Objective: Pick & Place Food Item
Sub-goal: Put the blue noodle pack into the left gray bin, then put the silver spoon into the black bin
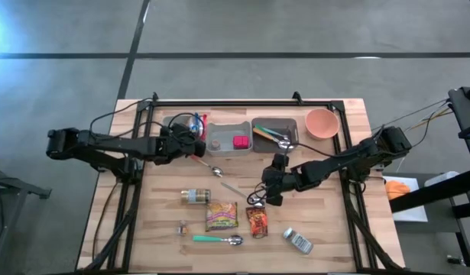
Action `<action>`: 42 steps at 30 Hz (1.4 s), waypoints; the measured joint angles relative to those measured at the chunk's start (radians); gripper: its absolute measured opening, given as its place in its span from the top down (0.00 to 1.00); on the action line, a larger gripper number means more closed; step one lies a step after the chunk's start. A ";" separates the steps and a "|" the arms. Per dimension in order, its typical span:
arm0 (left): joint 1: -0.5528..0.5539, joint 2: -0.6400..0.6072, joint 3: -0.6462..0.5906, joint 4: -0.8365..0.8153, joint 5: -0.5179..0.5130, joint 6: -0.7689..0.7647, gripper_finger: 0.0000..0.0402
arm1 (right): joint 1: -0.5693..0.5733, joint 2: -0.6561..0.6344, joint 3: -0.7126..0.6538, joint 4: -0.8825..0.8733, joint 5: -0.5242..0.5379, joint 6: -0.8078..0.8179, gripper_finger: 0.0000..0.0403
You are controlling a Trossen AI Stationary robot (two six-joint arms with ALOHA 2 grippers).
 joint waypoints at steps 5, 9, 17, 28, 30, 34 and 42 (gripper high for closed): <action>0.000 -0.016 0.016 -0.036 0.023 -0.015 0.67 | 0.000 0.000 0.000 0.010 -0.001 0.000 0.15; 0.000 -0.039 0.021 -0.036 0.074 -0.014 0.58 | -0.002 0.000 0.000 0.013 -0.001 0.000 0.15; 0.000 -0.146 0.021 -0.054 0.278 -0.004 0.47 | -0.002 0.000 0.000 0.013 -0.001 0.000 0.15; -0.102 -0.208 0.021 -0.031 0.584 0.021 0.47 | -0.002 0.000 0.000 0.012 -0.001 0.001 0.15; -0.151 -0.208 0.021 -0.003 0.584 0.056 0.47 | -0.002 0.000 0.000 0.013 -0.001 0.003 0.15; -0.277 -0.206 0.020 0.072 0.575 0.141 0.47 | -0.002 0.000 0.000 0.013 -0.001 0.003 0.15; -0.555 -0.154 0.020 0.137 0.398 0.223 0.47 | -0.002 0.000 0.000 0.018 -0.001 0.009 0.15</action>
